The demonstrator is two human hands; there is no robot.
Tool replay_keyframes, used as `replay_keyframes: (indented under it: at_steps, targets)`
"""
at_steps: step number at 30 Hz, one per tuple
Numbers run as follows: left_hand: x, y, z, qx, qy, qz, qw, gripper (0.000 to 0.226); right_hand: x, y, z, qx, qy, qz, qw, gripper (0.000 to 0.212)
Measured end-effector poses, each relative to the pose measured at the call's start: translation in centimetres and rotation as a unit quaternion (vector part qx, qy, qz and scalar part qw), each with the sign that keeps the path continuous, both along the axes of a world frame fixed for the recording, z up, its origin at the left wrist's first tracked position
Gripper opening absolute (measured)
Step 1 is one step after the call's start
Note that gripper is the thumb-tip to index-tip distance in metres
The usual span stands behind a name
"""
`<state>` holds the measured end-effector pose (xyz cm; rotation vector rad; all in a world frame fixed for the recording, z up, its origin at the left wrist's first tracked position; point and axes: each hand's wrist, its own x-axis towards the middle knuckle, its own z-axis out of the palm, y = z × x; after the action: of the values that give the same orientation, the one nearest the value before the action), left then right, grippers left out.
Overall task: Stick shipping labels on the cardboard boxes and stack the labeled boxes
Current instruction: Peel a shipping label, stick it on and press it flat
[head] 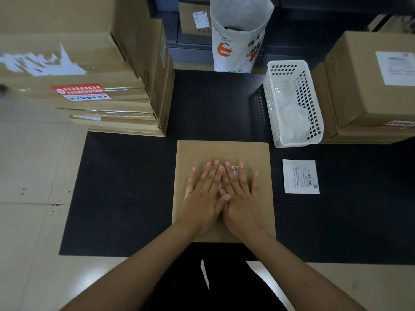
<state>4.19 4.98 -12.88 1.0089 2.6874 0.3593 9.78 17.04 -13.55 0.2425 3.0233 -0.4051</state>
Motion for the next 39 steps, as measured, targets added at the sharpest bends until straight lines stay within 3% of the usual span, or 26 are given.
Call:
replay_keyframes:
  at_steps: [5, 10, 15, 18, 20, 25, 30, 39]
  targets:
    - [-1.2, -1.6, -0.2, -0.028, 0.016, -0.033, 0.999, 0.064, 0.4, 1.3, 0.4, 0.027, -0.001, -0.016, 1.000, 0.054]
    - [-2.2, -4.2, 0.1, -0.047, 0.060, 0.020, 0.997, 0.058, 1.4, 3.9, 0.1, 0.037, -0.009, -0.035, 0.999, 0.054]
    - [-2.3, -5.9, 0.0, -0.055, 0.072, 0.041, 0.995, 0.053, 1.4, 4.1, -0.1, -0.061, 0.013, -0.092, 0.994, 0.056]
    - [-2.0, -5.3, 0.3, -0.045, 0.072, 0.066, 0.994, 0.056, 1.4, 3.8, 0.1, -0.073, 0.023, -0.109, 0.991, 0.056]
    - [-1.2, -4.5, 1.0, -0.016, 0.061, 0.079, 0.995, 0.057, 1.7, 3.3, 0.9, -0.052, 0.030, -0.095, 0.994, 0.056]
    - [3.3, -2.0, 1.8, 0.047, -0.006, -0.024, 0.999, 0.061, 3.0, 0.6, 1.7, -0.015, 0.010, 0.085, 0.996, 0.057]
    - [3.6, -1.9, -0.4, -0.003, -0.004, -0.030, 1.000, 0.071, 3.5, 0.9, 0.4, 0.017, -0.017, 0.077, 0.997, 0.056]
    - [3.3, -2.9, -0.6, 0.000, 0.004, -0.002, 1.000, 0.060, 4.1, 2.1, 0.2, -0.006, 0.001, -0.004, 1.000, 0.053]
